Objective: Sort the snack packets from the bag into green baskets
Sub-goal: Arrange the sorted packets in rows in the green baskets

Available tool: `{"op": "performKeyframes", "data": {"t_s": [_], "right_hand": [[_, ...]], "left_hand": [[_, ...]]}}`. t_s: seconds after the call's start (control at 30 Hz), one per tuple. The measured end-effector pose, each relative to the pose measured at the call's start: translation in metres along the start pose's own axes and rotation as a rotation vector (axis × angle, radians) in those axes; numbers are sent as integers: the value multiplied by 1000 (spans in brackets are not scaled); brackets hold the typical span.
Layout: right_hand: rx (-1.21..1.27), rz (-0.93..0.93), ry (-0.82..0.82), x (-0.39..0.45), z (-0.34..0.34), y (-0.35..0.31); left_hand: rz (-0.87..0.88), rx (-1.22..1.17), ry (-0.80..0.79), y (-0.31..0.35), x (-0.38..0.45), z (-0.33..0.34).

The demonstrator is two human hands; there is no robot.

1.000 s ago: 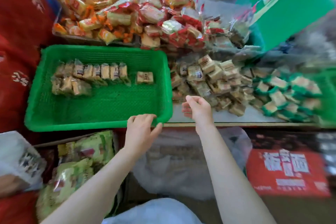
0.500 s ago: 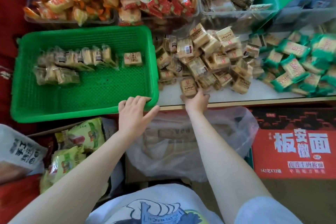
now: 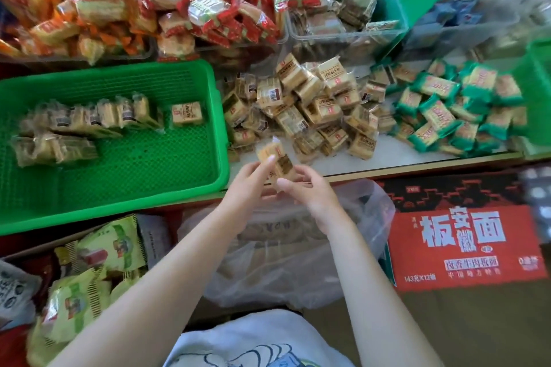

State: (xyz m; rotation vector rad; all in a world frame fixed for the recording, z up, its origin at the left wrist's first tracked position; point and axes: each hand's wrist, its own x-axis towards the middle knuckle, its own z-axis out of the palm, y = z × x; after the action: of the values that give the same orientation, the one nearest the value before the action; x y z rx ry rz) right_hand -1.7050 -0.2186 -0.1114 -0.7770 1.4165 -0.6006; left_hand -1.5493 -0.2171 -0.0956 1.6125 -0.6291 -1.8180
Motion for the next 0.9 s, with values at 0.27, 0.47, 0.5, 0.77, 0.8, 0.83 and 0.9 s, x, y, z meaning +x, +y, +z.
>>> {"op": "performKeyframes", "data": {"t_s": [0.27, 0.47, 0.5, 0.77, 0.8, 0.83, 0.9], "right_hand": [[390, 56, 154, 51, -18, -12], [587, 225, 272, 101, 9, -37], [592, 244, 320, 104, 11, -39], [460, 235, 245, 82, -3, -39], [436, 196, 180, 69, -6, -37], [377, 160, 118, 55, -9, -34], [132, 109, 17, 34, -14, -29]], "left_hand": [[-155, -489, 24, -9, 28, -8], [-173, -476, 75, -14, 29, -13], [-171, -463, 86, -14, 30, -13], [-170, -352, 132, -6, 44, 1], [-169, -354, 114, -4, 46, 5], [-167, -352, 88, -2, 48, 8], [-170, -330, 10, 0, 53, 15]]}}
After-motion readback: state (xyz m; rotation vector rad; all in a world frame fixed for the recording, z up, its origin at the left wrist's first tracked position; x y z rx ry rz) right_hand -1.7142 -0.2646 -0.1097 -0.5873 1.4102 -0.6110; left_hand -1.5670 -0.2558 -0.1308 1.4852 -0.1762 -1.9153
